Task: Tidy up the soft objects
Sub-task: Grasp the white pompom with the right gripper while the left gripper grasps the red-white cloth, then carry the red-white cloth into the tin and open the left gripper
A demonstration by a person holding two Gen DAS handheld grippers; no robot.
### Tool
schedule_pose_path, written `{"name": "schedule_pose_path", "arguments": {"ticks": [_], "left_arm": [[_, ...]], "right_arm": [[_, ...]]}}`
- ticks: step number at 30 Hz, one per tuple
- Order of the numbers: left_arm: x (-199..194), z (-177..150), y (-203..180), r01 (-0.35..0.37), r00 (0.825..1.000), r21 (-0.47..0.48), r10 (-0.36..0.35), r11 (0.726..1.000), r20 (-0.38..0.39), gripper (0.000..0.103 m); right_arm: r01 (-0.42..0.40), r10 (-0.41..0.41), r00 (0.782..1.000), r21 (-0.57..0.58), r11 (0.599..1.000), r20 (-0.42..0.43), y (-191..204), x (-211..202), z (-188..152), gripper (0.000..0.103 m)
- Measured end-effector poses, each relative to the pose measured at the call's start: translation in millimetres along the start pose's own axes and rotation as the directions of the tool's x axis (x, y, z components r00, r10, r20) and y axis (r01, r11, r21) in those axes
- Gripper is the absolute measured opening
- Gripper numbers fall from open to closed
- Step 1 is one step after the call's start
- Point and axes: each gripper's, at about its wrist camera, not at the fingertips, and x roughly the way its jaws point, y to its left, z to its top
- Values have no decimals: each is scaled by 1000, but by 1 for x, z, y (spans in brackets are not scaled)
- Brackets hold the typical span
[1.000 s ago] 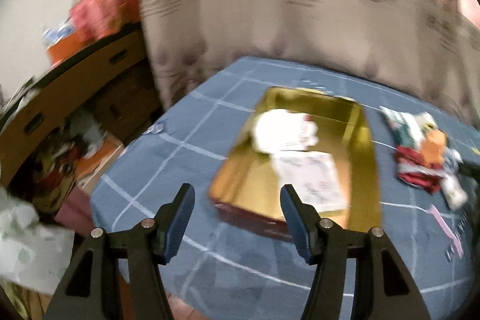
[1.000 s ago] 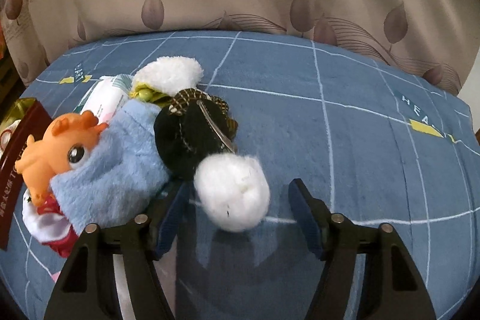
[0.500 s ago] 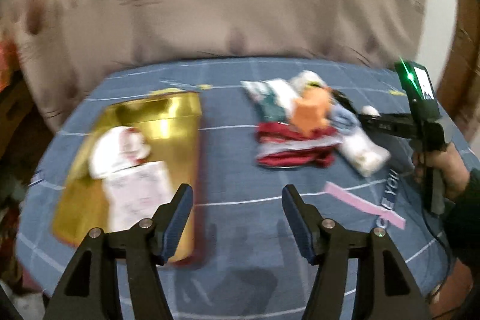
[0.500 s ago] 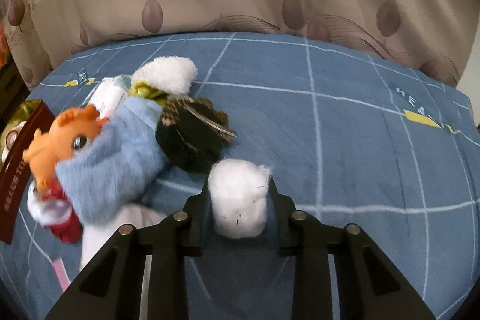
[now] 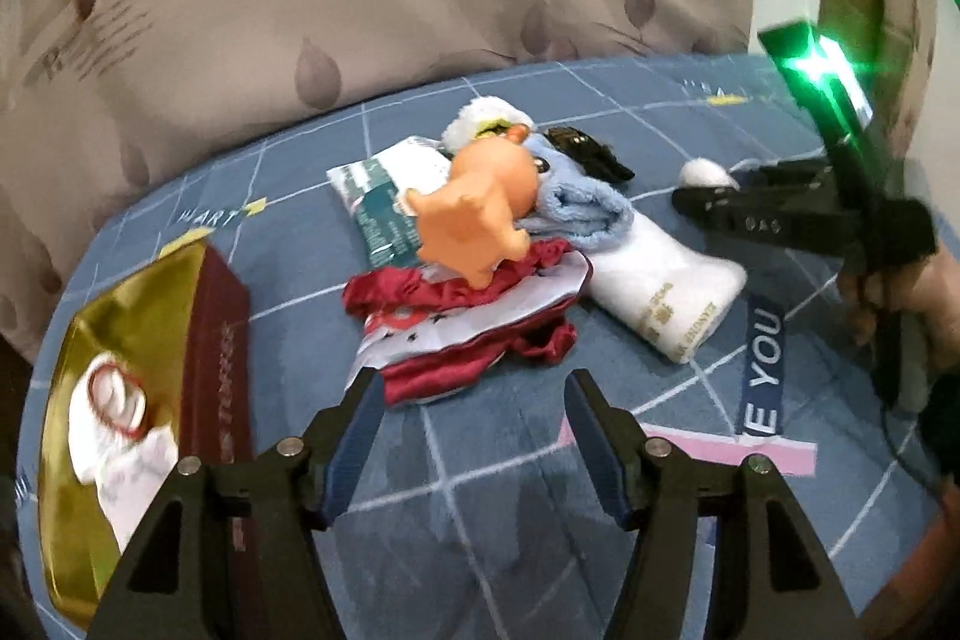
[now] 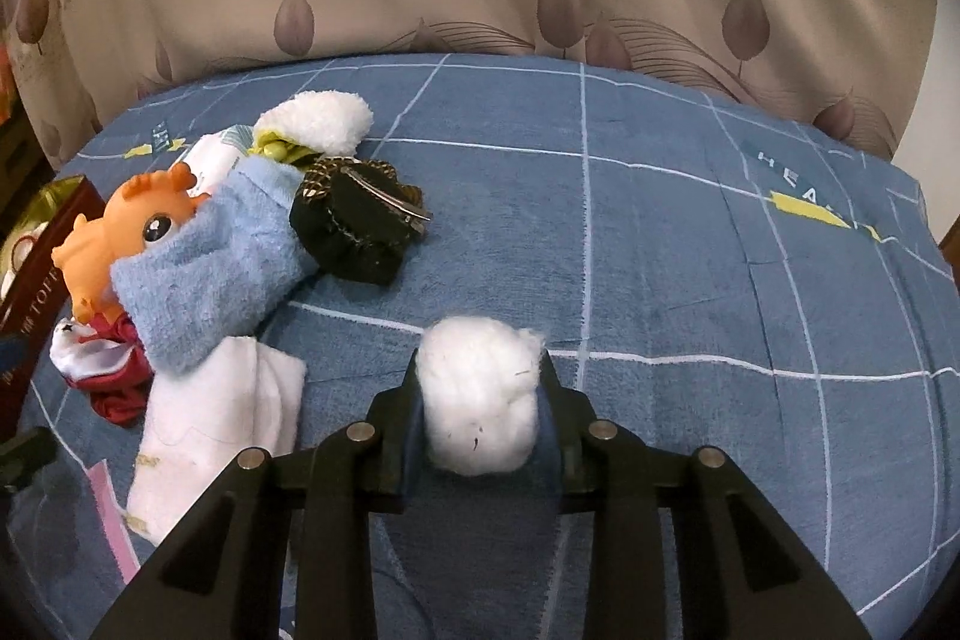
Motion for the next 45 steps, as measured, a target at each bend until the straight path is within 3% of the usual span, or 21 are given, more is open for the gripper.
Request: {"name": "schedule_pose_path", "arguments": {"ticks": [8,14,17,20,22,24,45], "left_arm": [[26,12,-4,-55,998,72,55,996,-9,64],[43,25,4,-40,999,65,41,997,-21,65],[53,31,9,4,999,33,-3,999,-37,65],[53,30,10,25,999,5,-25,1000,-39,34],[53,27,12,71,997,-12,-71,997,-39,29],[52,24,12,73,996,-20,-74,997,-51,23],[-15,9,1,135,991,-6,-135,991,-27,19]], "right_arm": [[-4,4,1000,1,1000,0,-1,-1,0,32],[-9,9,1000,4,1000,-1,0,0,0,33],[0,0,1000,-3,1000,-1,1,1,0,33],[0,0,1000,-2,1000,-1,2,1,1,33],[1,-1,1000,-3,1000,-1,2,1,0,33],[0,0,1000,-2,1000,-1,1,1,0,33],[1,-1,1000,-2,1000,0,2,1,0,32]]}}
